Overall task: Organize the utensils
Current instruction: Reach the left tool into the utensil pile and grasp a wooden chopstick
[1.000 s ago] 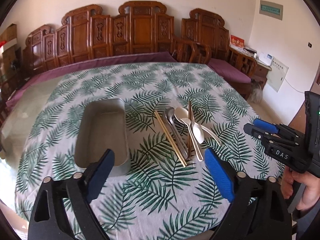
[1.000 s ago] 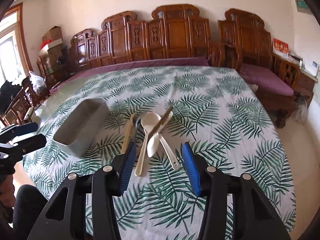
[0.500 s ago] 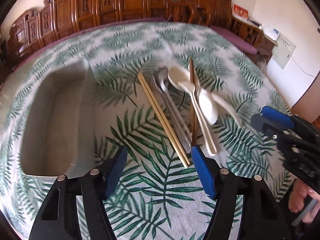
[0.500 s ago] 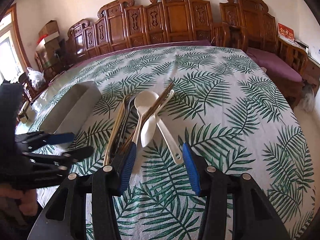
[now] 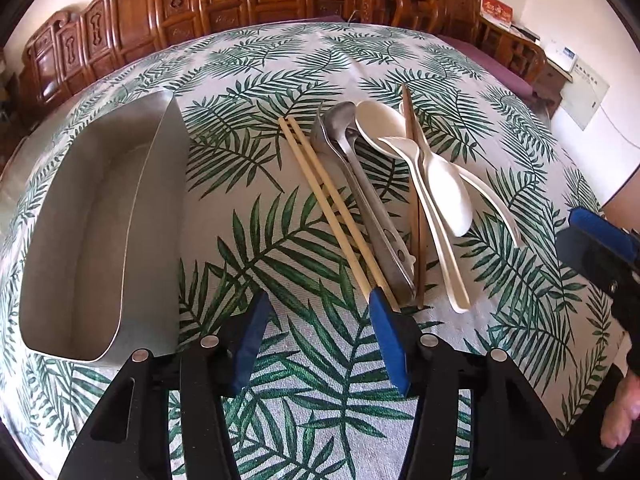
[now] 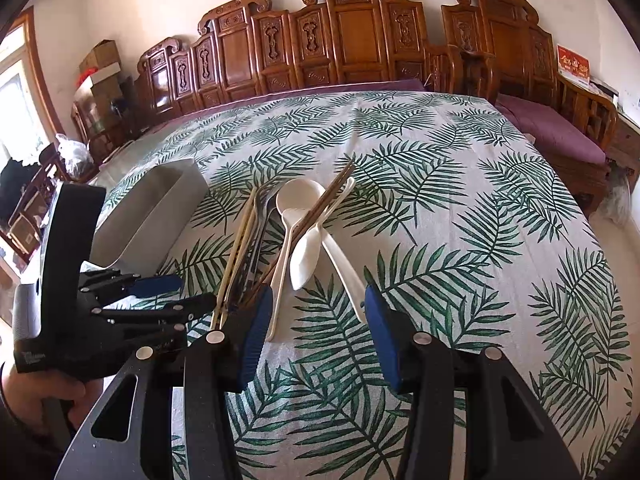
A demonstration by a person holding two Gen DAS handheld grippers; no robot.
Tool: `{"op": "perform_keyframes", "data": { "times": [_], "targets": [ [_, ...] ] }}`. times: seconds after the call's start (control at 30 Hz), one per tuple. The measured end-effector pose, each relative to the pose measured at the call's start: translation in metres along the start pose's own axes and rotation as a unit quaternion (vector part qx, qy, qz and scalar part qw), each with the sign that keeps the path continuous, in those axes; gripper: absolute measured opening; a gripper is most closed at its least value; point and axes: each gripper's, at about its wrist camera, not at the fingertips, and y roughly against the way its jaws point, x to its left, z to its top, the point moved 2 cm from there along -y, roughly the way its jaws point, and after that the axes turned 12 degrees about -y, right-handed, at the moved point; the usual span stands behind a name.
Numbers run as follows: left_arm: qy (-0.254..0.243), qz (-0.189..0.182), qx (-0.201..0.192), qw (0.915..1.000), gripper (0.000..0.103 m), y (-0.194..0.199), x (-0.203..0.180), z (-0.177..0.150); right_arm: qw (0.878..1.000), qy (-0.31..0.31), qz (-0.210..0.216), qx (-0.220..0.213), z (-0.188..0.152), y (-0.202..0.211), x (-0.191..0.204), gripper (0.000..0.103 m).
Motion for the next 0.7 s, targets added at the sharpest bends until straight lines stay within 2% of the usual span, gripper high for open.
{"op": "perform_keyframes", "data": {
  "times": [0.23,0.5,0.57,0.6,0.7],
  "targets": [
    [-0.004,0.012,0.006,0.9999,0.051,-0.005,-0.006,0.017,1.000,0.012,-0.005,-0.003,-0.002,0.004,0.006,0.050],
    [0.007,0.024,0.012,0.9996,0.049,-0.005,0.004,0.012,1.000,0.006,-0.005,-0.005,0.001,0.006,0.002,0.050],
    [0.008,0.028,0.014,0.9995,0.045,-0.004,0.006,0.009,1.000,0.006,-0.004,-0.005,0.001,0.006,0.002,0.050],
    [0.008,0.028,0.023,0.9993,0.038,-0.007,0.006,0.008,1.000,0.007,-0.004,-0.005,0.001,0.005,0.002,0.050],
    [0.006,0.036,0.020,0.9991,0.037,-0.009,0.004,0.012,1.000,0.008,-0.004,-0.004,0.000,0.005,0.003,0.050]
  ]
}}
